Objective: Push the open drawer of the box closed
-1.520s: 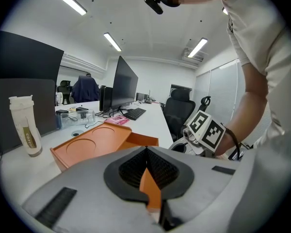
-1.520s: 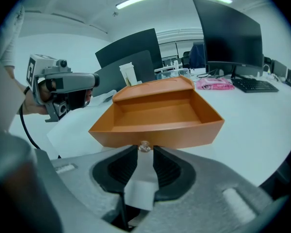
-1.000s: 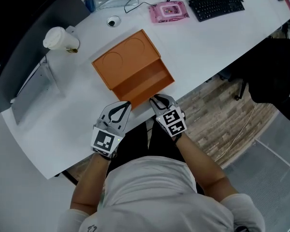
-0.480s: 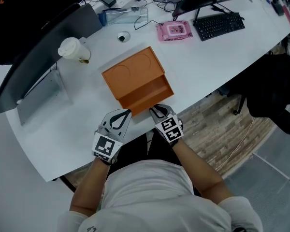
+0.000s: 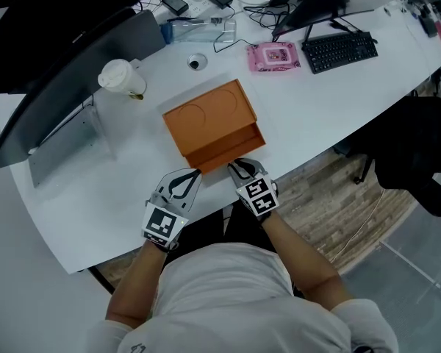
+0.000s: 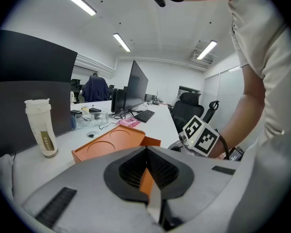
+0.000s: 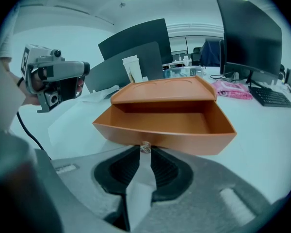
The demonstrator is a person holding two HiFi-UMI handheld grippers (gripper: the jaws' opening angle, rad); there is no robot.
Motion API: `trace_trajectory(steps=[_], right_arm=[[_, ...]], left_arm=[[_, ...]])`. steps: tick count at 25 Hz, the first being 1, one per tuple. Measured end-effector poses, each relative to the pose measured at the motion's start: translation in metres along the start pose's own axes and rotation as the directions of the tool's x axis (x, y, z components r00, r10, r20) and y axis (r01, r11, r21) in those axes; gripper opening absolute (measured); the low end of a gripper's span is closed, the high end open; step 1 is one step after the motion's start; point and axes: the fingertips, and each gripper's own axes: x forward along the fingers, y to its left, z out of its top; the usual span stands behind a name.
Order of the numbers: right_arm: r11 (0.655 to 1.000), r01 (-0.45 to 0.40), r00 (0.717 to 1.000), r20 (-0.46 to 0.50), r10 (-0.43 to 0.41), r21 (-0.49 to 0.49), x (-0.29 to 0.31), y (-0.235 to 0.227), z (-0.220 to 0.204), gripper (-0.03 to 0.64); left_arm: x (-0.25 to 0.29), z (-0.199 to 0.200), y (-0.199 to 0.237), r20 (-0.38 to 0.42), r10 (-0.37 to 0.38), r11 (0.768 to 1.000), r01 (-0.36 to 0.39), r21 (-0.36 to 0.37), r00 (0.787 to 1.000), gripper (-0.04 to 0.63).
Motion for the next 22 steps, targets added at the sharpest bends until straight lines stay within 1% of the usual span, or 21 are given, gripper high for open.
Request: trace_trajectory(steps=[16,22], right_arm=[[0.999,-0.033,0.999,0.008,0.033,-0.021,0.03,-0.009,0.043,0.074],[0.999,-0.034,0.999,0.013,0.034,-0.039,0.038,-0.017,0.053,0.074]], left_arm=[[-0.005,0.006,0.024,-0.009,0.042,0.999,-0.042,-0.004,0.999,0.0],[-0.004,0.009,0.029,0.0,0.052,0.999,-0.052,-0.007,0.999,0.0]])
